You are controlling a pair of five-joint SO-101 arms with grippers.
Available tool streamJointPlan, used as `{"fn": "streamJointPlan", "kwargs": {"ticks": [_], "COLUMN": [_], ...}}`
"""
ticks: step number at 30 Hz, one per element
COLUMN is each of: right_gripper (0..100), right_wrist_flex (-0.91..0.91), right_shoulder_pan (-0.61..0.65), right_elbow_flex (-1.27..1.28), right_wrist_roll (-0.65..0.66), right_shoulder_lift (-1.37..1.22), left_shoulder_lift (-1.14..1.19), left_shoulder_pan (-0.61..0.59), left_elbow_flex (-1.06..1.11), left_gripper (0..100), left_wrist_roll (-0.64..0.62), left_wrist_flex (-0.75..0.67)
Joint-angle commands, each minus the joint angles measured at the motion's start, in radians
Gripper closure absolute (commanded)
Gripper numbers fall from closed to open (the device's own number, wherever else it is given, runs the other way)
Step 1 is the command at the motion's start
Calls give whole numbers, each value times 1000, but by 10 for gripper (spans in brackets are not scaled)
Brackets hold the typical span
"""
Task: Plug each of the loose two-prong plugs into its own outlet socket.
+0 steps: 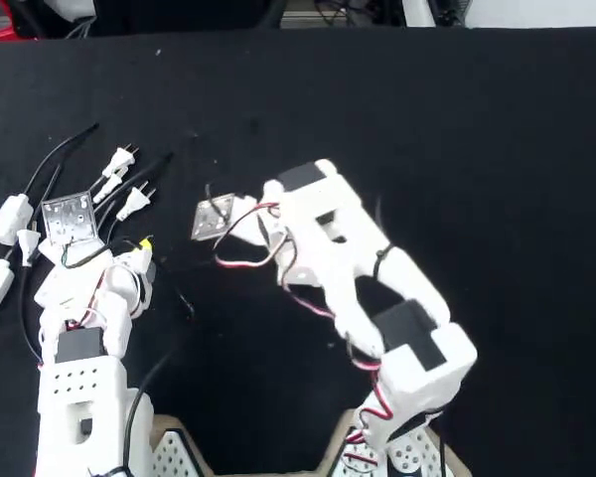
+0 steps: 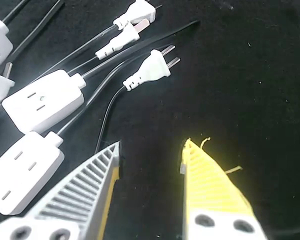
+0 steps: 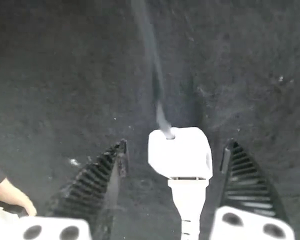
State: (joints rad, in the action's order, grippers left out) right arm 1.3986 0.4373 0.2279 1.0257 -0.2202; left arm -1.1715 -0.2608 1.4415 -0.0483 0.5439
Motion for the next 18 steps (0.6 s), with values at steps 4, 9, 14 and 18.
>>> {"fn": "streamJointPlan", "kwargs": {"ticks": [4,9,14,18], "right_gripper": [714,939,992,988], "right_wrist_flex": [-51,-48,-12,60], "right_shoulder_pan": [-63,-75,-153,-221], "right_elbow_flex": [-10,-64,-176,-314], "right_wrist_roll": [11,6,-57,-75], "right_shoulder_lift": [-71,-81,-74,-30], "left_shoulder_lift": [-15,-15,-15,-15], "left_shoulder_pan": [-8,-8,-8,-8], "left_elbow_flex": [-4,-4,-4,-4], "left_gripper": [798,798,798,798], "left_wrist_roll": [0,0,0,0], "left_wrist_flex": [-15,-15,-15,-15]}}
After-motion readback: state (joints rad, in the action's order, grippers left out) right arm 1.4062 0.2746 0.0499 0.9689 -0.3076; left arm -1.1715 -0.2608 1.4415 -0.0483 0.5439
